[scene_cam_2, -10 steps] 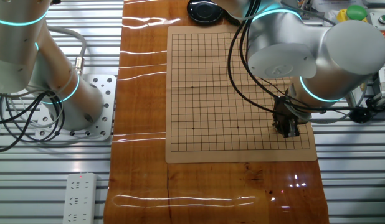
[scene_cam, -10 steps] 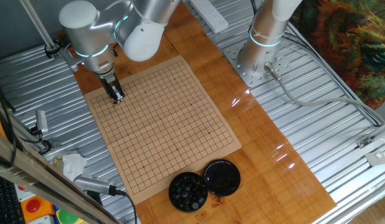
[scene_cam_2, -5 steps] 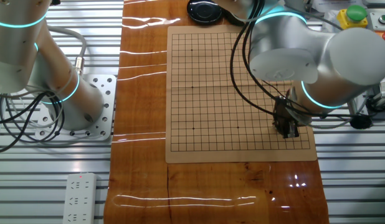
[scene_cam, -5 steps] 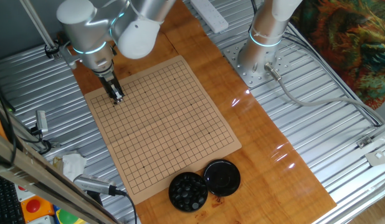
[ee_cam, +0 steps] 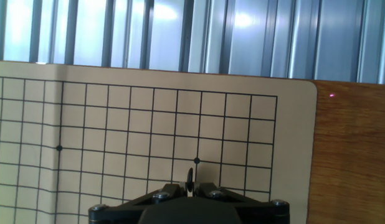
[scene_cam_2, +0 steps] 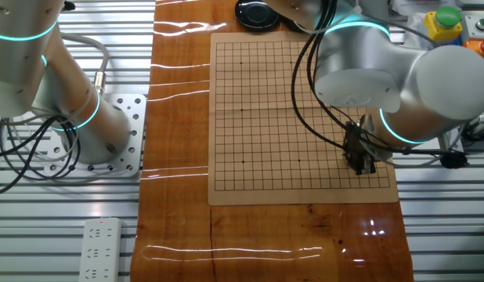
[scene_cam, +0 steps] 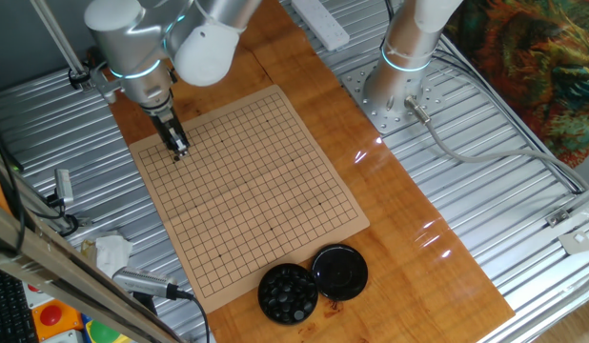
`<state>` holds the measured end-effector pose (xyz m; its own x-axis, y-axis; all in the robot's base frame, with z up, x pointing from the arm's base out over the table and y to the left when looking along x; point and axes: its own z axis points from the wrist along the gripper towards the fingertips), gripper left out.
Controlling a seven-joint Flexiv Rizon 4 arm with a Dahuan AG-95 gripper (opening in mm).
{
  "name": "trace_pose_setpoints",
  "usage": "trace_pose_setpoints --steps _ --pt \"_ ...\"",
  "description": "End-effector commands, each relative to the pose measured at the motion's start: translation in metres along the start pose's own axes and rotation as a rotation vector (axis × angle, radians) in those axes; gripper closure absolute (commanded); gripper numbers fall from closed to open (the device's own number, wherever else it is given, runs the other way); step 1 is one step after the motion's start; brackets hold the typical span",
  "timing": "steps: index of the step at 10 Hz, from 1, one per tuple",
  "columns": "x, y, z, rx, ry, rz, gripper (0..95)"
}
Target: Play the first move as black on the 3-4 point in the upper right corner of the Go board
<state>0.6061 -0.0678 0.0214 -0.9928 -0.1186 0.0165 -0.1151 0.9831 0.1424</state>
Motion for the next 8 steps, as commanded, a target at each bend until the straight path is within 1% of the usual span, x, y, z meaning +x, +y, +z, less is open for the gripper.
trace_pose_setpoints --steps 1,5,6,8 --pt "0.0007 -0.0005 0.0009 -0.006 -0.005 -0.006 95.0" --pt "0.0024 -0.0019 0.0022 -0.038 -0.015 -0.017 95.0" --pt "0.0024 -0.0019 0.0022 -0.039 -0.016 -0.017 95.0" --pt "0.0025 -0.002 0.0023 -0.061 -0.018 -0.019 95.0"
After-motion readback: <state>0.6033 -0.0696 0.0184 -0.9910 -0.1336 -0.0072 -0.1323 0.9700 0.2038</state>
